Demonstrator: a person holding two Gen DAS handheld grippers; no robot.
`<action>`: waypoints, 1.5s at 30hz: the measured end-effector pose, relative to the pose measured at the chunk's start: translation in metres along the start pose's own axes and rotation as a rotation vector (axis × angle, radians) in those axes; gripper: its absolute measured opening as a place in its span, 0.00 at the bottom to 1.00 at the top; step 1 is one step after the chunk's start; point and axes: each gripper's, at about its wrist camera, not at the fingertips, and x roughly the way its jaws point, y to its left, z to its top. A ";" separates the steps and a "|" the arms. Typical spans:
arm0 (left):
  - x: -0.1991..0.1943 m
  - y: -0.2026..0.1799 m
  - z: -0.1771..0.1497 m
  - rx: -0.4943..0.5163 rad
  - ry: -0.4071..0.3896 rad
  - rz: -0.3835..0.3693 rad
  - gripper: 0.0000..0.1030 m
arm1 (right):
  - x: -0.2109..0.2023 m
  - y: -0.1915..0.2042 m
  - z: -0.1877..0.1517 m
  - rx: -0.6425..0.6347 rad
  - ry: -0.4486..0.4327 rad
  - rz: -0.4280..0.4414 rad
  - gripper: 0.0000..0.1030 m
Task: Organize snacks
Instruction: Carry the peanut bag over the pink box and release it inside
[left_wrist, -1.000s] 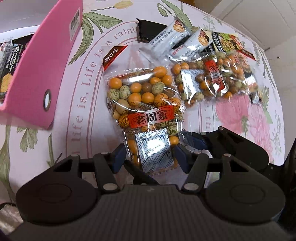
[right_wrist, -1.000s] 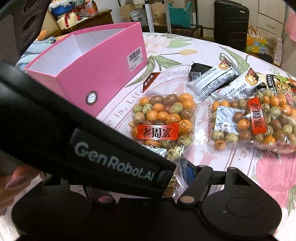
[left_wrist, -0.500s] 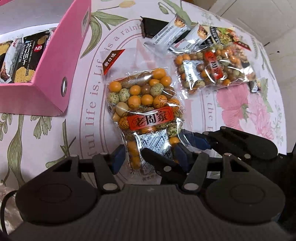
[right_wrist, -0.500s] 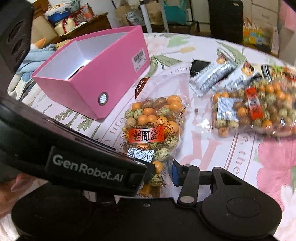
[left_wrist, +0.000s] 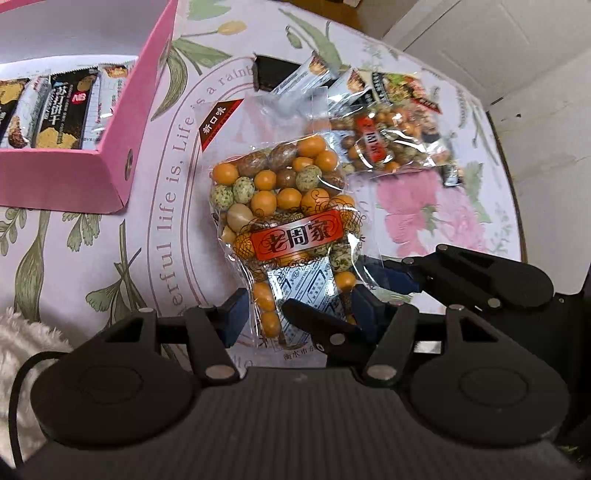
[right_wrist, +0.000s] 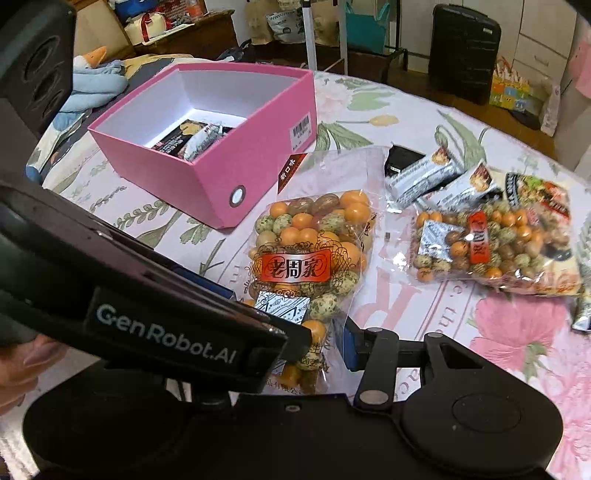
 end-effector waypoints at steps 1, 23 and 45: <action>-0.005 0.000 -0.001 0.000 -0.006 -0.005 0.57 | -0.005 0.003 0.000 -0.005 -0.003 -0.006 0.51; -0.137 0.018 0.001 -0.028 -0.257 0.028 0.58 | -0.068 0.081 0.065 -0.169 -0.162 -0.018 0.52; -0.055 0.163 0.114 -0.263 -0.266 0.120 0.58 | 0.113 0.061 0.172 -0.088 -0.035 0.178 0.52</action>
